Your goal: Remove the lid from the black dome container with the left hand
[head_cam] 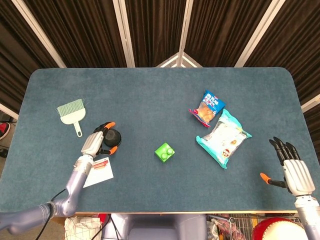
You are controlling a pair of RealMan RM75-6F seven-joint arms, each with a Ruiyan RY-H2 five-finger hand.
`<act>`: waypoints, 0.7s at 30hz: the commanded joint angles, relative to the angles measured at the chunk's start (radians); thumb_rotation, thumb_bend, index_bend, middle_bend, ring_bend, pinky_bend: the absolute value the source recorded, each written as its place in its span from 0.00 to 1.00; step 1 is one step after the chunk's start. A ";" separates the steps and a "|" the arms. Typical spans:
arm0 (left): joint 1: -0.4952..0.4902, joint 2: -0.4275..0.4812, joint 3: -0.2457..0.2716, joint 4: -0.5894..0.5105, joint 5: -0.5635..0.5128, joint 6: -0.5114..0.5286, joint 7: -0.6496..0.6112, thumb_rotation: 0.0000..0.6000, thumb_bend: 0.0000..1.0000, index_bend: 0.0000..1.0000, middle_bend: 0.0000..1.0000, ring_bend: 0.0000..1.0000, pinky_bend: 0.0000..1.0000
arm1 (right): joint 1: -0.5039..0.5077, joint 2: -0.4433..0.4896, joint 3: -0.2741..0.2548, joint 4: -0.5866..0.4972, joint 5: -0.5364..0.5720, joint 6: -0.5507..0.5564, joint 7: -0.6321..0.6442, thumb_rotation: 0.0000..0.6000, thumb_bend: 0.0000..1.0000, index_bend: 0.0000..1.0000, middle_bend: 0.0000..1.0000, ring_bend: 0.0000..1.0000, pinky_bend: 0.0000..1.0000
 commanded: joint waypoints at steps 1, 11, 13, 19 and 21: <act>0.004 0.005 0.000 -0.007 -0.006 0.005 0.011 1.00 0.41 0.12 0.08 0.00 0.00 | 0.000 0.000 -0.001 -0.001 -0.001 0.000 -0.001 1.00 0.21 0.00 0.01 0.11 0.01; 0.010 0.002 -0.018 -0.016 -0.014 0.023 0.007 1.00 0.47 0.14 0.26 0.00 0.00 | 0.003 0.002 0.001 -0.009 0.008 -0.008 -0.010 1.00 0.21 0.00 0.01 0.11 0.01; 0.014 -0.005 -0.024 -0.015 -0.005 0.040 -0.005 1.00 0.51 0.16 0.30 0.00 0.00 | 0.004 0.001 0.002 -0.010 0.009 -0.011 -0.013 1.00 0.21 0.00 0.01 0.11 0.01; 0.020 -0.009 -0.038 -0.016 0.005 0.065 -0.023 1.00 0.56 0.18 0.34 0.00 0.00 | 0.002 0.004 0.000 -0.006 0.007 -0.008 0.001 1.00 0.21 0.00 0.01 0.11 0.01; 0.021 -0.006 -0.042 -0.027 0.007 0.066 -0.030 1.00 0.56 0.18 0.35 0.00 0.00 | 0.002 0.005 0.000 -0.005 0.006 -0.006 0.002 1.00 0.21 0.00 0.01 0.11 0.01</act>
